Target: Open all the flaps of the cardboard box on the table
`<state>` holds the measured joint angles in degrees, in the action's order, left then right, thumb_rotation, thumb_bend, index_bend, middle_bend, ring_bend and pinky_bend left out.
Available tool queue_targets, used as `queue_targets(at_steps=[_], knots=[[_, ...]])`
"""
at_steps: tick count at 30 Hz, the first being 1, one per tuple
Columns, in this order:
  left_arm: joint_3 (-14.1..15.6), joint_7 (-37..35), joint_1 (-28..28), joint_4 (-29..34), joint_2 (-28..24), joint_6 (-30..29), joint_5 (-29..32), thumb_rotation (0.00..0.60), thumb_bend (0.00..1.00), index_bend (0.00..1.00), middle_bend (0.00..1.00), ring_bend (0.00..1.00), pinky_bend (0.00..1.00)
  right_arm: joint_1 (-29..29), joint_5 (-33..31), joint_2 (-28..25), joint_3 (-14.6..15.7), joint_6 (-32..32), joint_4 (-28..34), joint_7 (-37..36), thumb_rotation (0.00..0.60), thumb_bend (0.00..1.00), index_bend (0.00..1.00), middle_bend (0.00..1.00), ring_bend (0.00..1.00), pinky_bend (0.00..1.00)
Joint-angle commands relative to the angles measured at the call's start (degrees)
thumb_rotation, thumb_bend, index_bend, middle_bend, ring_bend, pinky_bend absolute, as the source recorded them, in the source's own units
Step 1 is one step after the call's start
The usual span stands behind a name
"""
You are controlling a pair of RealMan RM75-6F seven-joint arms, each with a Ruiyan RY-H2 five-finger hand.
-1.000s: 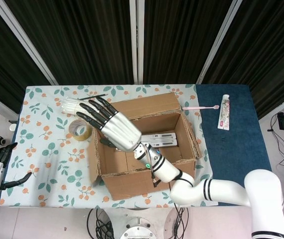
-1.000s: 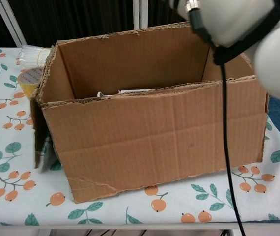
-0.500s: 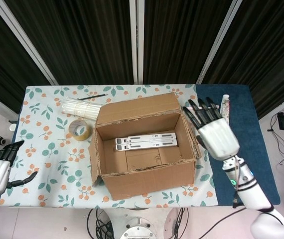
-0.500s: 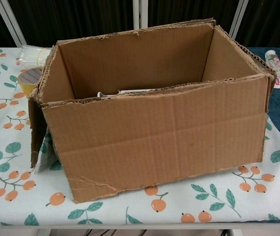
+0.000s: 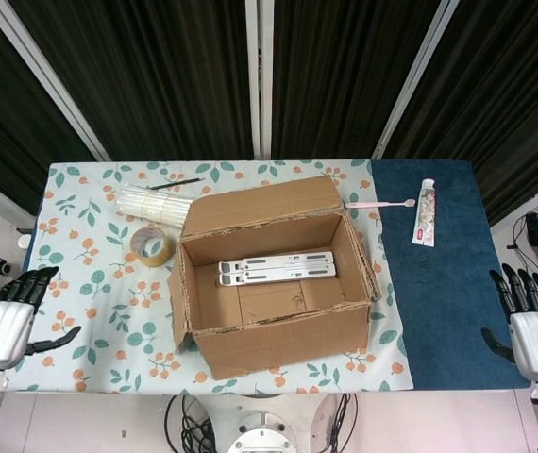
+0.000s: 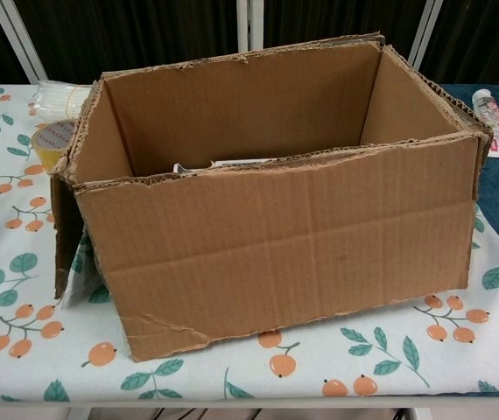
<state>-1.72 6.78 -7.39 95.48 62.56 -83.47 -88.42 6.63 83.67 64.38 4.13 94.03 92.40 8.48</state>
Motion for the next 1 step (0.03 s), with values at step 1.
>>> queue_targets(at_steps=[1], knots=[[0.1,0.1,0.1,-0.1,0.0,0.0,0.4,0.293,0.13,0.09,0.12,0.12,0.24,-1.3,-1.0,0.9,-0.9,0.0,-1.1,-1.9,0.600,0.13,0.00,0.00,0.00,0.00]])
